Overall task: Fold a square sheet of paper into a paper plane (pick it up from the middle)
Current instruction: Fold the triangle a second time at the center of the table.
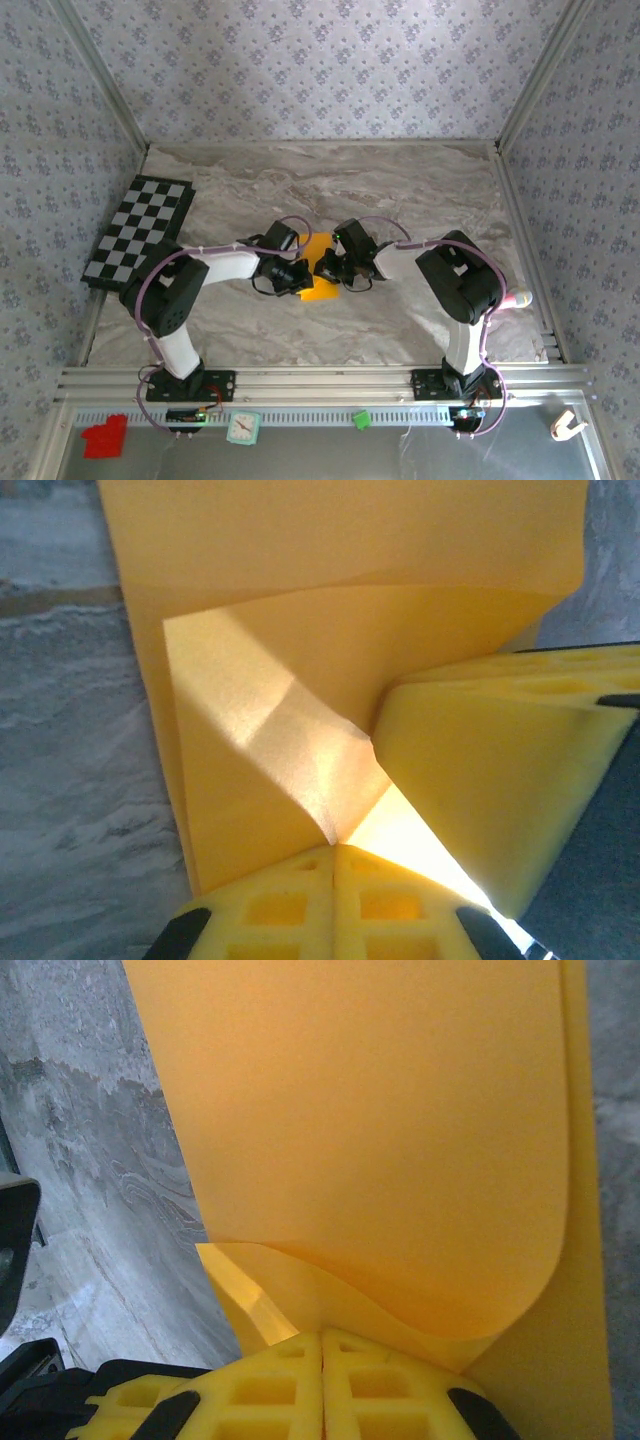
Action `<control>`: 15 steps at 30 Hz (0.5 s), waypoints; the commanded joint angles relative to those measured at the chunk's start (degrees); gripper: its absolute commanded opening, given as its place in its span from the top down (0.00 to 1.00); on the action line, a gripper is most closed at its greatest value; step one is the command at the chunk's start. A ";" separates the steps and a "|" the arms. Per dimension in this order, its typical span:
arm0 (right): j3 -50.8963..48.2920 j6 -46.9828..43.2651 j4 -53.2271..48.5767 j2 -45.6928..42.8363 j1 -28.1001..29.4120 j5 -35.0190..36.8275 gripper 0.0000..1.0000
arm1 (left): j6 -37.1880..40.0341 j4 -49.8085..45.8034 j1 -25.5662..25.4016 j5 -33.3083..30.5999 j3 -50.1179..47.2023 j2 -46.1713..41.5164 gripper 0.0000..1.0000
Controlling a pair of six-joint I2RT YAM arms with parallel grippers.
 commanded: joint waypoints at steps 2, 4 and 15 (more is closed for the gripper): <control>-2.33 0.16 -11.55 4.86 -0.77 7.36 0.94 | 2.46 -5.64 -0.37 -1.21 -3.93 -0.03 0.96; -2.23 0.16 -12.32 5.10 -0.88 7.54 0.94 | 3.35 -6.50 -0.29 -0.97 -4.95 -1.05 0.97; -1.93 0.18 -12.69 5.33 -0.94 7.42 0.94 | 8.39 -16.90 -0.25 -1.49 -5.70 -8.11 0.98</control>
